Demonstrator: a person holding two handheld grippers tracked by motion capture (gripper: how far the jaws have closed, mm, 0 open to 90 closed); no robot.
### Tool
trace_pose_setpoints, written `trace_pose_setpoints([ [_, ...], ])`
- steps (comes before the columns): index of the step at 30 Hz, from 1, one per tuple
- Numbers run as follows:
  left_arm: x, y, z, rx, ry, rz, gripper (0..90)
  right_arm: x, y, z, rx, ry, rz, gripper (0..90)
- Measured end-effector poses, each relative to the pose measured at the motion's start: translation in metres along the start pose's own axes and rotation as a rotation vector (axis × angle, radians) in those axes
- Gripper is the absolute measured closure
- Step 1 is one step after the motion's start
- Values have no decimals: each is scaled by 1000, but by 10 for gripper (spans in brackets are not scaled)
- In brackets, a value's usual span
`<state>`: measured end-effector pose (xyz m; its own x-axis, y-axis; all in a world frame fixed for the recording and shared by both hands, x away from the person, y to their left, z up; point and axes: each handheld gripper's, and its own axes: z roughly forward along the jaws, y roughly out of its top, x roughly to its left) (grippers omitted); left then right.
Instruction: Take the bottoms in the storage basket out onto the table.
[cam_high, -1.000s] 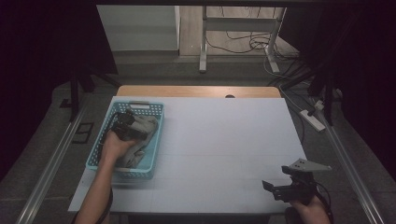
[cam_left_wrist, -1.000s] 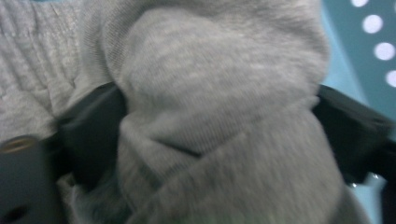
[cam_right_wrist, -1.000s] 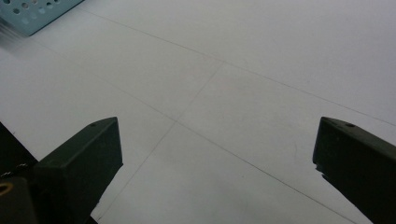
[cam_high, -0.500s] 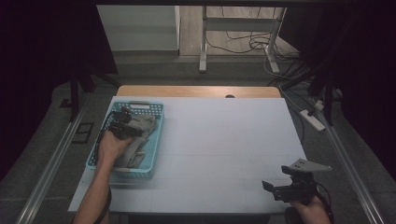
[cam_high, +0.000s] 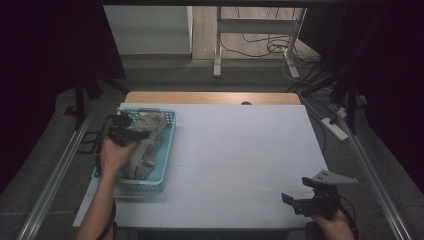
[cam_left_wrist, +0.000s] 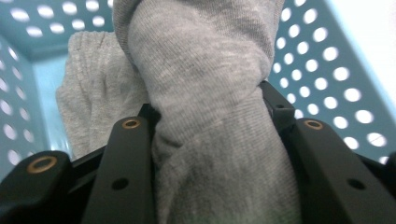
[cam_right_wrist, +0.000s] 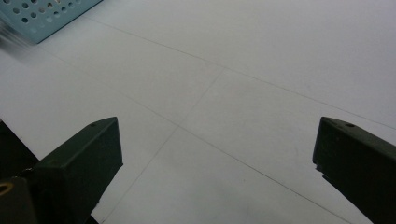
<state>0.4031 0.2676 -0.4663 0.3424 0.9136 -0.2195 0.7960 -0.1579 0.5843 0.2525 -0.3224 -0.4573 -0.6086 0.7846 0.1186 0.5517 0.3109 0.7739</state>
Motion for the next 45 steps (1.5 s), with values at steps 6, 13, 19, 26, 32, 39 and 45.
trace_pose_setpoints([
  [6,-6,3,-17,-69,-15,30,576,0,0,-1,-8,0,2,18],
  [13,-8,6,-28,-119,-46,54,572,0,0,-1,-11,1,3,18],
  [19,-16,10,-42,-164,-61,95,569,-1,0,-1,-13,3,3,18],
  [26,-23,14,-55,-206,-70,115,567,-1,-1,-1,-15,3,5,18],
  [32,-26,18,-69,-248,-122,100,567,-1,-1,-2,-17,4,5,18],
  [39,-36,21,-81,-282,-151,126,566,-1,-1,-2,-18,5,9,18],
  [45,-50,26,-86,-292,-164,160,565,-1,-1,-2,-17,6,10,18],
])
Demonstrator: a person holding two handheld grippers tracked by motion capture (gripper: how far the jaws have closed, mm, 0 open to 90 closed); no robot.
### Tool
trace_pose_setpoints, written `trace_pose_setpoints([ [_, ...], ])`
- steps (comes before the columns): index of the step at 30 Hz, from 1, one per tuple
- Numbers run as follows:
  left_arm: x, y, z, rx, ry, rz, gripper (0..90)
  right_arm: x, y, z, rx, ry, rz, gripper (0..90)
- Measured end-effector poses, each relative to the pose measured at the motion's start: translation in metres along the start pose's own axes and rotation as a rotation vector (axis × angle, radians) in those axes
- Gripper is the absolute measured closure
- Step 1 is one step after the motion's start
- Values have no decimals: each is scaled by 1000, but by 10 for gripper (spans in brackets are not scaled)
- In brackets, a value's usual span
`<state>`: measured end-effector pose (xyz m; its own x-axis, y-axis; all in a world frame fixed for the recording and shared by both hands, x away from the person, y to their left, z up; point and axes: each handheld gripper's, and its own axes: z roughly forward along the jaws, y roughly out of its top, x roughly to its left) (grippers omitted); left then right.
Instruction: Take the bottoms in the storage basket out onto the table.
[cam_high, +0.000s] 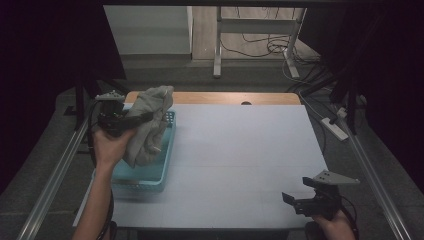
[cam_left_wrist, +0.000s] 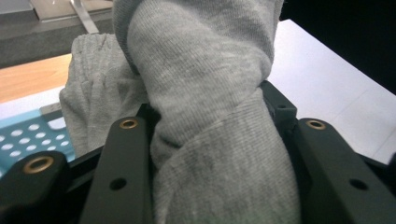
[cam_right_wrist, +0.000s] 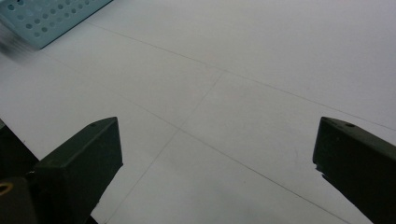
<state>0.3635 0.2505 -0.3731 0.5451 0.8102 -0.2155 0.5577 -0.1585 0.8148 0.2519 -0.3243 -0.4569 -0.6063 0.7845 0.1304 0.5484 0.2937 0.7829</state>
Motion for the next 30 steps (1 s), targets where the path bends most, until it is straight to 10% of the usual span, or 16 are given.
trace_pose_setpoints([
  [30,-66,23,37,40,-167,140,558,0,0,0,4,-3,-2,18],
])
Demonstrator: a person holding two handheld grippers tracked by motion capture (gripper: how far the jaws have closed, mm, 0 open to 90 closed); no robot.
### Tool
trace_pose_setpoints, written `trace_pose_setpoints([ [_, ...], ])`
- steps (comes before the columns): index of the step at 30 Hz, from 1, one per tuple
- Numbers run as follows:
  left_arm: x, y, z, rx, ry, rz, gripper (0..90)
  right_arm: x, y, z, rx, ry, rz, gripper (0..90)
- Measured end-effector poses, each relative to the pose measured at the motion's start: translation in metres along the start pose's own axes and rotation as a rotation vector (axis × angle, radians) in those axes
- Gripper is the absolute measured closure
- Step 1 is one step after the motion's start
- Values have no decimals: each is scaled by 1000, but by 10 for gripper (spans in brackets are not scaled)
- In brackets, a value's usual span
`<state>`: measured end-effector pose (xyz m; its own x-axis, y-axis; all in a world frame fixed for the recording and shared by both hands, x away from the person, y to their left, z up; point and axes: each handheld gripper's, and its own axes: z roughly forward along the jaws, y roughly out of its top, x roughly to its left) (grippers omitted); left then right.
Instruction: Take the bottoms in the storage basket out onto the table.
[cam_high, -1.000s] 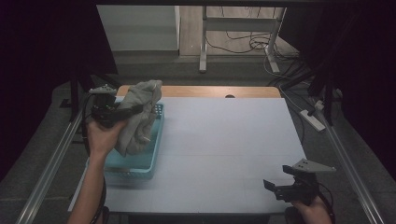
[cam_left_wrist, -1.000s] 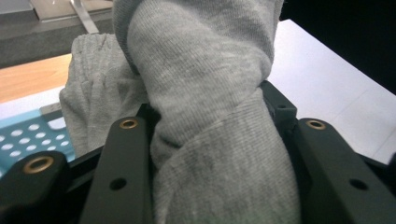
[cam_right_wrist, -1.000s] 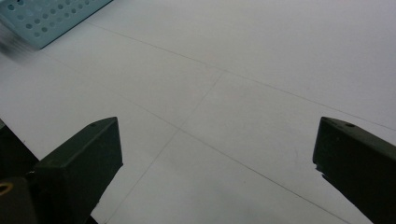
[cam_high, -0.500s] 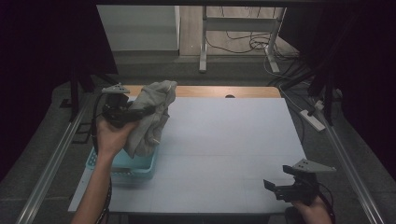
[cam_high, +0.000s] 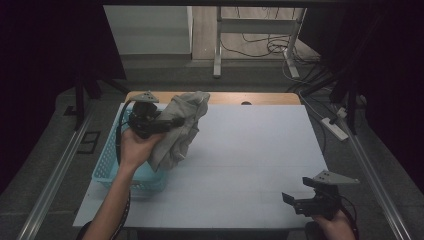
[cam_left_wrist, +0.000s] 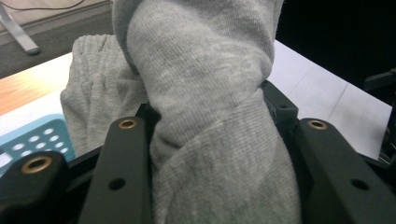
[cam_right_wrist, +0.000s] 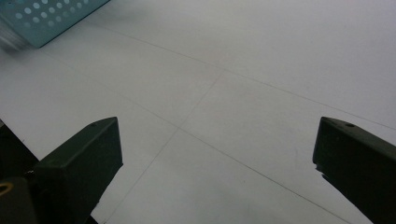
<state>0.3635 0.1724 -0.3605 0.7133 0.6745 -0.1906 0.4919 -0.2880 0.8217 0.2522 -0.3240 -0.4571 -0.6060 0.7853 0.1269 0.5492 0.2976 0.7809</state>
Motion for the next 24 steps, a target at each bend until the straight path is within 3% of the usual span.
trace_pose_setpoints([
  [24,-31,12,46,35,-82,74,551,0,0,0,7,2,0,18],
])
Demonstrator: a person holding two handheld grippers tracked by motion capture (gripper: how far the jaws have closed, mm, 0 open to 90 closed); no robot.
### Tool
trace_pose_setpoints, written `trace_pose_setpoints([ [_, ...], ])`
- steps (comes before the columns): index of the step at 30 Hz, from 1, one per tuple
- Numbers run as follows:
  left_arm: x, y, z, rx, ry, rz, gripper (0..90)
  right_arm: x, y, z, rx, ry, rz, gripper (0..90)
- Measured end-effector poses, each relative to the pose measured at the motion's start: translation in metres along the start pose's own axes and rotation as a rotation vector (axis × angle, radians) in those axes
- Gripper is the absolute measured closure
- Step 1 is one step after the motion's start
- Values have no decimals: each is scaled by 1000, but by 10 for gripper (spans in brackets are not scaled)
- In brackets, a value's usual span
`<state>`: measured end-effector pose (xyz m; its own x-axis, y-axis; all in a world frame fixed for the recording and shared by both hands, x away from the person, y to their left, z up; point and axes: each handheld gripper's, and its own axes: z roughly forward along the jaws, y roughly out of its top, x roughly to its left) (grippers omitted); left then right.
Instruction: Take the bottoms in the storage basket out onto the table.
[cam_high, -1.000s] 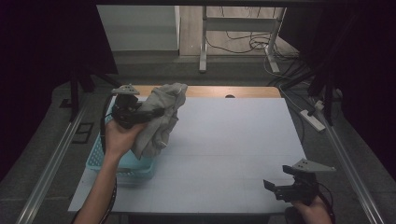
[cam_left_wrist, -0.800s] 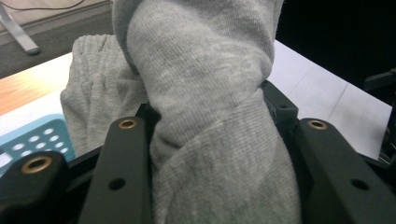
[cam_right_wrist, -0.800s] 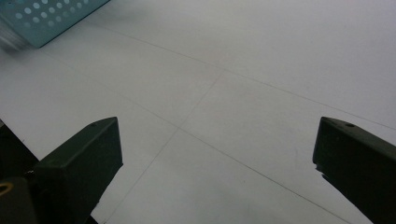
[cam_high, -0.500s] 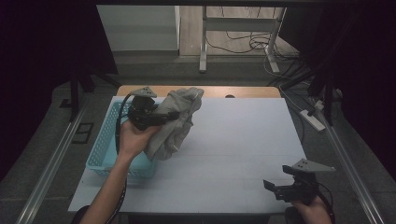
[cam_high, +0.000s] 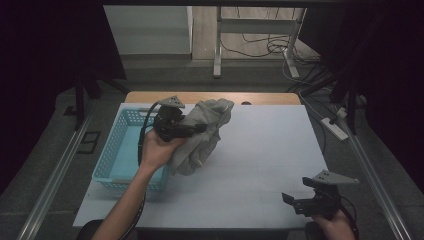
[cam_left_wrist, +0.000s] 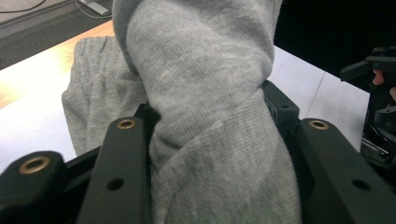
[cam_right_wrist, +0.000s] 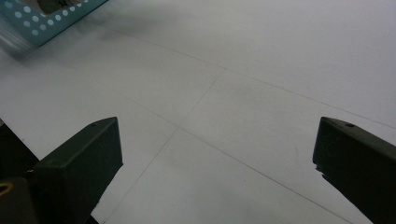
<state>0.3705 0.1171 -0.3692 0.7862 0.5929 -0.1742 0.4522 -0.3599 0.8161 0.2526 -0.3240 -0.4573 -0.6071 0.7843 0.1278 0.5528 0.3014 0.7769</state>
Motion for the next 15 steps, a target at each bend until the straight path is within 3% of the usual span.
trace_pose_setpoints([
  [15,-13,0,33,24,-28,41,546,0,0,0,4,2,4,18],
])
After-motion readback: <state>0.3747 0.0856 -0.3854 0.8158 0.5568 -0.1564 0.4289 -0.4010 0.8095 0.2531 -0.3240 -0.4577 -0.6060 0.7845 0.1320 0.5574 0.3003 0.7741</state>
